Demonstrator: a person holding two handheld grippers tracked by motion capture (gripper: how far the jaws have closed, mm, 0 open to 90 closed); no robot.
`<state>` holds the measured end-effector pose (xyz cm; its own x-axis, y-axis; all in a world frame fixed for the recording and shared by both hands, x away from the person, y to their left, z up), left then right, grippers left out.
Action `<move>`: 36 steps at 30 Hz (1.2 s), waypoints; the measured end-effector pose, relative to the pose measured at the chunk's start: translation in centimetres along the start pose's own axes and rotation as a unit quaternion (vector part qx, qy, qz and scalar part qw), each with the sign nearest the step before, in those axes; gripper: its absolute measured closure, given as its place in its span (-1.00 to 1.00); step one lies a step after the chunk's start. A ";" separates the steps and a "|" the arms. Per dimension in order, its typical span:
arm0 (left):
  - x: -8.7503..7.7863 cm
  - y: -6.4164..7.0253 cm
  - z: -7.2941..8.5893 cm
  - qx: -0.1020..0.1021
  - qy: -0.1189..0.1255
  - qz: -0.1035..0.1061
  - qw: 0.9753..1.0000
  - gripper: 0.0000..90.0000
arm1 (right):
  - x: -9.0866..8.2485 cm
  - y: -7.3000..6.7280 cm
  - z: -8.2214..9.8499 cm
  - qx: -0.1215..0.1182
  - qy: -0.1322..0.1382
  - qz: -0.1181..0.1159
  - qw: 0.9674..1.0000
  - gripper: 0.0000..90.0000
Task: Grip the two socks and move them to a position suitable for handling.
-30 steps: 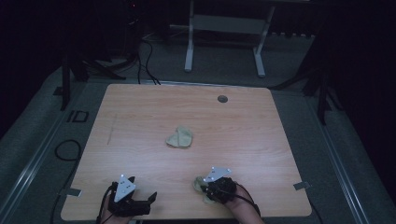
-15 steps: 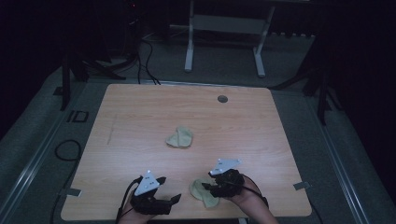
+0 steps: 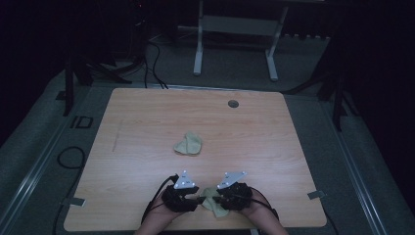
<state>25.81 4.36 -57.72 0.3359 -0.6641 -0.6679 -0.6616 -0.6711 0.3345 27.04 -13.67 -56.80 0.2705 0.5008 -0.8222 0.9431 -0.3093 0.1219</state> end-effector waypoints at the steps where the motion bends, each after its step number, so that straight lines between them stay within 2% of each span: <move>1: 0.2 0.0 -0.1 0.000 -0.004 0.000 1.000 0.33 | 0.1 0.0 0.1 -0.003 -0.002 0.000 1.000 0.60; 3: 0.6 -0.1 -0.3 -0.005 -0.011 0.010 1.000 0.45 | 0.3 -0.1 0.2 -0.005 -0.001 -0.006 1.000 0.70; 5: 1.0 -0.1 -0.4 0.010 -0.023 -0.001 1.000 0.56 | 0.3 -0.2 0.3 -0.004 0.000 -0.008 1.000 0.75; 6: 1.2 -0.1 -0.4 0.010 -0.027 0.001 1.000 0.62 | 0.3 -0.2 0.3 -0.004 0.001 -0.010 1.000 0.77; 9: 1.4 -0.1 -0.5 0.007 -0.023 -0.007 1.000 0.86 | 0.4 -0.3 0.3 -0.008 0.003 -0.008 1.000 0.81; 10: 1.4 0.0 -0.4 0.000 -0.019 -0.008 1.000 0.93 | 0.4 -0.3 0.3 -0.008 0.002 -0.008 1.000 0.82; 14: 1.2 0.1 -0.4 0.002 -0.012 -0.016 1.000 0.96 | 0.0 -0.4 0.1 -0.005 0.001 -0.002 1.000 0.86; 18: 0.4 0.3 -0.6 -0.006 -0.001 -0.023 1.000 0.97 | -1.8 -0.3 -0.3 0.004 0.027 0.008 1.000 0.86; 22: -1.3 0.6 -1.0 -0.003 0.018 -0.039 0.999 0.97 | -4.8 0.4 -0.8 0.014 0.066 0.036 0.997 0.86; 23: -1.8 0.7 -1.2 -0.008 0.027 -0.042 0.999 0.97 | -5.6 0.6 -0.8 0.015 0.075 0.044 0.996 0.87; 26: -3.3 0.7 -1.6 -0.019 0.045 -0.052 0.997 0.97 | -7.6 1.6 -0.5 0.031 0.090 0.071 0.993 0.86; 29: -4.3 1.1 -1.7 -0.019 0.054 -0.069 0.996 0.97 | -9.0 2.2 0.5 0.061 0.103 0.082 0.989 0.86; 32: -4.4 1.2 -1.4 -0.027 0.052 -0.074 0.996 0.97 | -9.1 2.3 1.7 0.076 0.102 0.084 0.988 0.86; 36: -3.5 0.9 -0.4 -0.037 0.038 -0.072 0.996 0.97 | -7.8 2.1 4.3 0.116 0.091 0.065 0.987 0.86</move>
<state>24.32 5.89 -54.82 0.4752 -0.5809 -0.6609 -0.5527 -0.7815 0.2895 26.10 -21.69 -52.47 0.4375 0.5753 -0.6911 0.8340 -0.5470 0.0726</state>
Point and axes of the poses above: each handheld gripper's, and its own axes: x roughly forward along the jaws, z roughly out of its underside, y roughly to its right, the point moved 3 cm from there along x, roughly forward along the jaws, and after that the axes turned 12 degrees about -x, right-handed, at the moved point
